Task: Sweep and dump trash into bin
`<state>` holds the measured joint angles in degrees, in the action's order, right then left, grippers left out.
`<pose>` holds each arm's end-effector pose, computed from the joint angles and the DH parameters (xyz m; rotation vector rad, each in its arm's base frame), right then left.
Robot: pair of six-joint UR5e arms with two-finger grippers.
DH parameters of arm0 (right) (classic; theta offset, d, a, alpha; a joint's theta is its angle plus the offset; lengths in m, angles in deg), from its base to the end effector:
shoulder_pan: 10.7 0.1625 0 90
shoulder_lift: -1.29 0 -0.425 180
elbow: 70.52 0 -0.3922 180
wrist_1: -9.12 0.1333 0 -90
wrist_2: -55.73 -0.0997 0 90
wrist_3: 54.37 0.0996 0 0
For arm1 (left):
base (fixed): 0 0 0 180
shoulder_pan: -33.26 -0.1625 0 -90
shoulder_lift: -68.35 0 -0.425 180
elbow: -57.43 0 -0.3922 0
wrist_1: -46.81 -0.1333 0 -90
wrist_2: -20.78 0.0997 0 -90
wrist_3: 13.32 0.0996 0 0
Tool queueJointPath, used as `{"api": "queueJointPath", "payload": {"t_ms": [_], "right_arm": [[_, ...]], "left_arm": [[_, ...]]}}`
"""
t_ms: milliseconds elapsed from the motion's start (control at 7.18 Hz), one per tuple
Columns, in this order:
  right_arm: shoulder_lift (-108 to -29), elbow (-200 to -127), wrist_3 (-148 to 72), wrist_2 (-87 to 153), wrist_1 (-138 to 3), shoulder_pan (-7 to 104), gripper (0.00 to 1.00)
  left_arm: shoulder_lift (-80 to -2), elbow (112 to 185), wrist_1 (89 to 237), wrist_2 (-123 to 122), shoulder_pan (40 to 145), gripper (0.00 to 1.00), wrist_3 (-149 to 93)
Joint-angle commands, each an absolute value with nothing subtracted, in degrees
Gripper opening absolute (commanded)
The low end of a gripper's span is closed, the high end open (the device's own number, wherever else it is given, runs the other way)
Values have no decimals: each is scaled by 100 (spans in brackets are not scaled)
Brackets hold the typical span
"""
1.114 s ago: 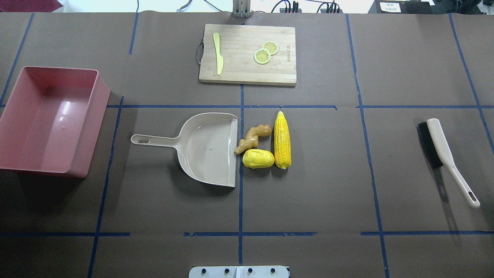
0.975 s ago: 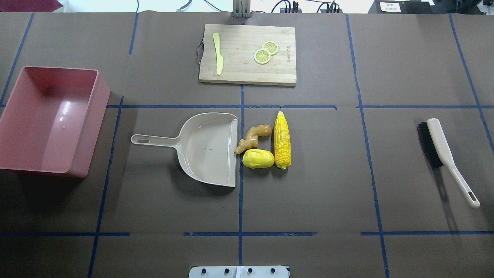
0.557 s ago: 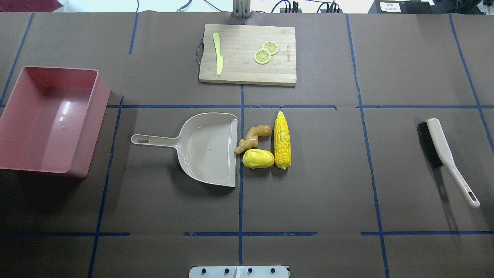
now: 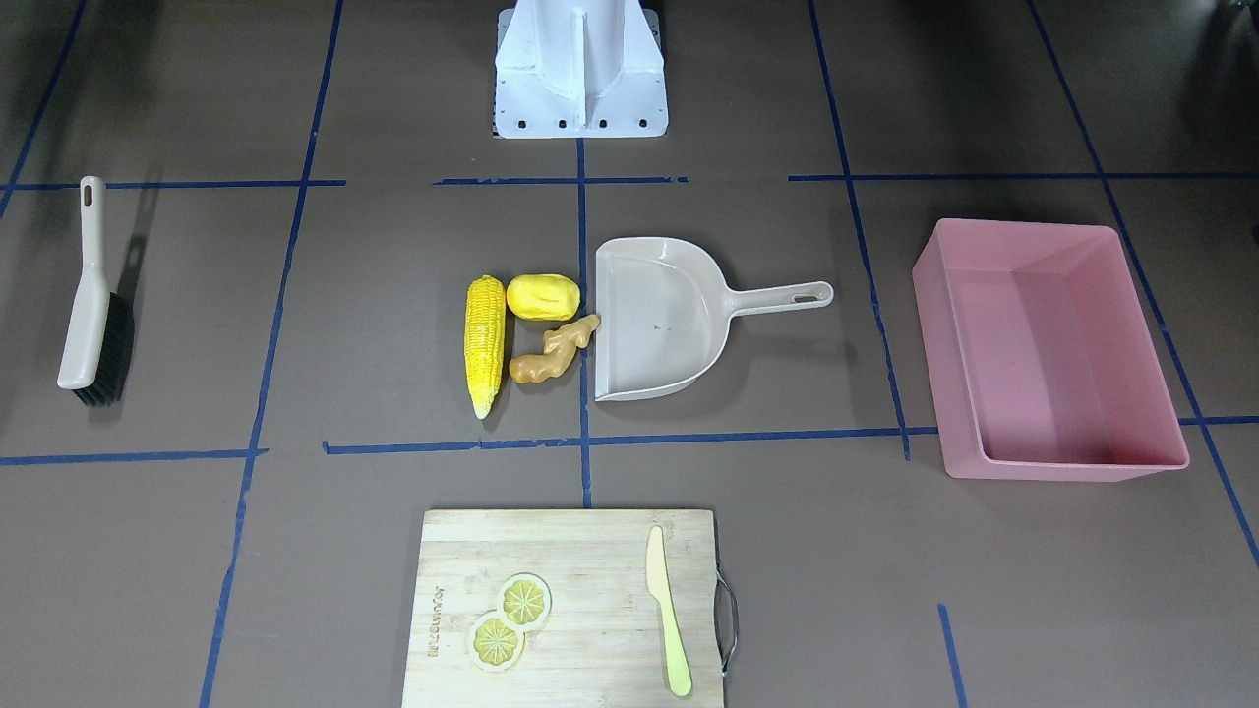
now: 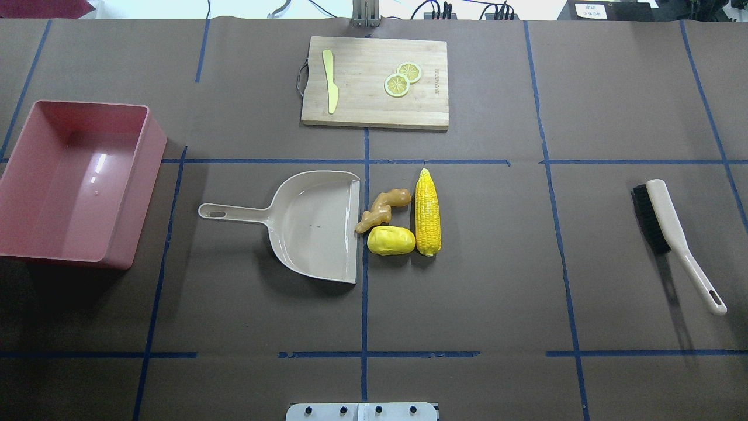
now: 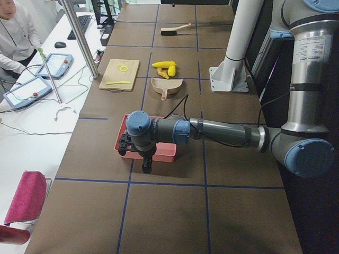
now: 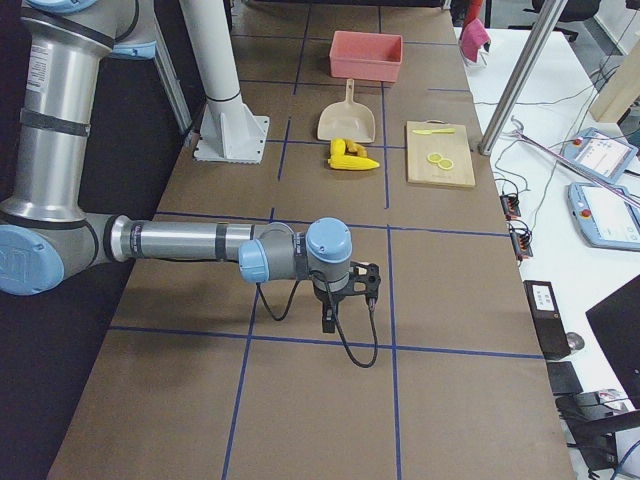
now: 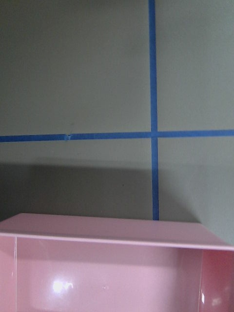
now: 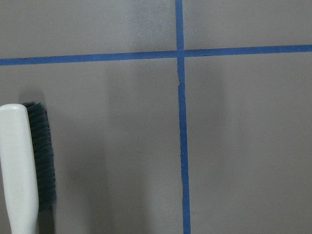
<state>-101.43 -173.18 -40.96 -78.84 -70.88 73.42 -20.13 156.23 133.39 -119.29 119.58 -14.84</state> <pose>0.0212 -0.4134 0.6302 0.0323 -0.7925 0.0570 -0.0259 -0.4842 0.5947 0.0233 0.8756 0.0647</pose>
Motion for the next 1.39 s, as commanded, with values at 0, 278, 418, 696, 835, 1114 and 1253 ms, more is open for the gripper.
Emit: {"api": "queueJointPath", "payload": {"t_ms": [0,278,418,696,835,1114,1253], "right_arm": [[-10136,-17336,-4057,-8031,-6956,7228,100],[-10154,-17336,-4049,-8050,-6622,7052,99],[-10171,-17336,-4049,-8111,-6612,6973,99],[-10171,-17545,-3473,-8103,-6603,6580,99],[-10180,-17929,-2772,-8007,-6603,6246,99],[-10451,-18074,-1551,-7447,-5487,5413,98],[-10600,-18074,-578,-6956,-4947,4825,99]], "left_arm": [[-2033,15666,14073,-12613,11555,100,-1804],[-2601,15649,14856,-12679,10608,100,-2516],[-3083,15649,14937,-12644,10281,100,-2545],[-4077,15605,14938,-12600,9744,96,-2510],[-4368,15622,14938,-12365,9446,96,-2493],[-4407,15631,15705,-11462,8805,99,-2466],[-4433,15614,15737,-11388,8653,99,-2431]]}}
